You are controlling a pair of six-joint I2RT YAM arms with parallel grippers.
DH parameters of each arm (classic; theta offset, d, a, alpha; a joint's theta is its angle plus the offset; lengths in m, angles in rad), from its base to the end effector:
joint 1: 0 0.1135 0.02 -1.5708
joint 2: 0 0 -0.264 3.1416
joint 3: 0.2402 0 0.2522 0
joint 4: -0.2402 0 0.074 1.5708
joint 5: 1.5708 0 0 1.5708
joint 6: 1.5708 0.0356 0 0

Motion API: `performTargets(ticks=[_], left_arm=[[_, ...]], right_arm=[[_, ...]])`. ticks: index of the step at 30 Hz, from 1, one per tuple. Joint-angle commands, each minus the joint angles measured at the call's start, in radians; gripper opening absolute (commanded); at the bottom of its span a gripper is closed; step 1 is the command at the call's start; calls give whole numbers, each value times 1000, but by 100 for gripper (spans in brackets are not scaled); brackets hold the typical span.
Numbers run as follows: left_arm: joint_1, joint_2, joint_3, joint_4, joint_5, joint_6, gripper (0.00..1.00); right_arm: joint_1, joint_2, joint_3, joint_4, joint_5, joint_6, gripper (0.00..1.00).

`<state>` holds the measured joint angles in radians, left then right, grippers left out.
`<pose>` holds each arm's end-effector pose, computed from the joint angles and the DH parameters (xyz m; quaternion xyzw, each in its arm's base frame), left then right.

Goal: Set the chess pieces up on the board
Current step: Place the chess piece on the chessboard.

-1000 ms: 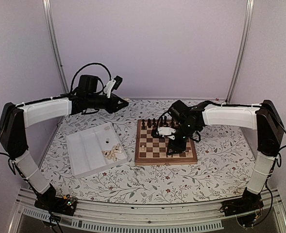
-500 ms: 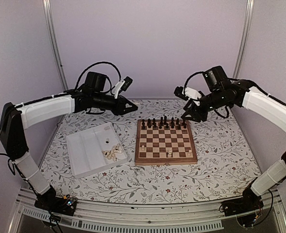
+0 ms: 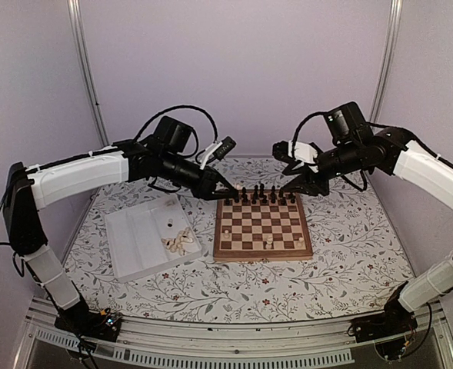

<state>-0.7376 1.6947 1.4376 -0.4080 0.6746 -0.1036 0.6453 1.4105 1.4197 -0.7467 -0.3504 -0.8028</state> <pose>0.2699 -0.2753 0.3084 0.4021 0.7611 -0.4402 0.2554 0.2337 0.1913 0.3641 -0.6493 0.6278 0.1275 0.4098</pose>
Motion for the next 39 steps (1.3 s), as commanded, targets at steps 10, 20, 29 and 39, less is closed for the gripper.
performTargets(ticks=[10,20,29,39], left_arm=[[-24,58,49,-21,134,-40,18],[-35,75,48,-20,149,-24,18],[-47,79,44,-14,157,-14,19],[-58,60,18,27,152,-13,23]], right_arm=[[152,183,97,76,22,-22,48],[196,245,158,65,-20,-27,46],[209,268,159,42,-36,-31,32],[209,266,161,38,-89,-17,8]])
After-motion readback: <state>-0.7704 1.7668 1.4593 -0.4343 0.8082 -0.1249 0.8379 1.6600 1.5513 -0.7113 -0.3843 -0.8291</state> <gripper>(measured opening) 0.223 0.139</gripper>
